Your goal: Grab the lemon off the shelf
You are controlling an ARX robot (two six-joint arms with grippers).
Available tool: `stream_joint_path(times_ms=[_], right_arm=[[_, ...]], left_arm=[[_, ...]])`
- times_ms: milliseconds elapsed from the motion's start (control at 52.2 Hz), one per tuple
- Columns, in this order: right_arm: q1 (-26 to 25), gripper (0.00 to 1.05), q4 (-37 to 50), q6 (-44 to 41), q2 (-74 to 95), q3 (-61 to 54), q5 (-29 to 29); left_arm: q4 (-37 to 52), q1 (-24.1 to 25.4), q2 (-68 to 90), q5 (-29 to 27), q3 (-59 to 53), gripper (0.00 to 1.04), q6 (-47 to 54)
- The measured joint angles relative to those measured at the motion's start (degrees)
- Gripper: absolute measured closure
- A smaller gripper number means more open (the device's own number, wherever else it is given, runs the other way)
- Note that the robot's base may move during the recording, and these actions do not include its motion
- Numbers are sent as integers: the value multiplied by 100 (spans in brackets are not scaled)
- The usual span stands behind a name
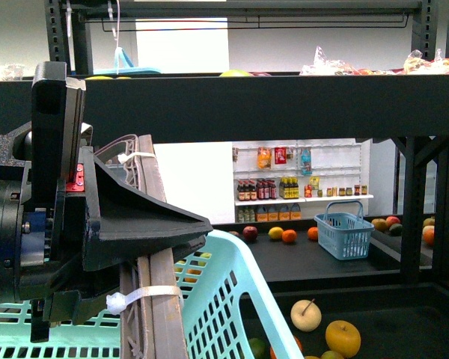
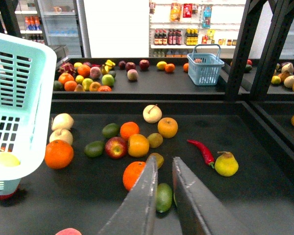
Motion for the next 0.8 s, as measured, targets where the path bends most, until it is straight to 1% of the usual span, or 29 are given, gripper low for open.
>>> stream_joint_path(times_ms=[57,115,192,230,307,326,422,479,517,556,575,632,805], right_arm=[[0,70,0,0,0,0,0],[0,56,0,0,0,0,0],[0,46,0,0,0,0,0],[0,37,0,0,0,0,0],[0,23,0,0,0,0,0],[0,21,0,0,0,0,0],[0,6,0,2,0,0,0],[0,7,0,4,0,0,0],[0,8,0,4,0,0,0],[0,7,0,4,0,0,0],[0,7,0,4,0,0,-7],[0,7,0,4,-4,0,-4],[0,7,0,4,-4,0,-2]], left_arm=[[0,0,0,-2,0,95,0],[0,0,0,2,0,95,0],[0,0,0,2,0,95,0],[0,0,0,2,0,95,0],[0,0,0,0,0,95,0],[0,0,0,0,0,95,0],[0,0,0,2,0,95,0],[-7,-7,0,-57,0,95,-13],[-85,-48,-17,-476,0,95,-107],[-107,-74,-20,-778,0,95,-195],[-109,-83,-20,-1038,0,95,-308],[-109,-61,-20,-1427,0,95,-546],[245,243,-17,-1939,0,95,-1062]])
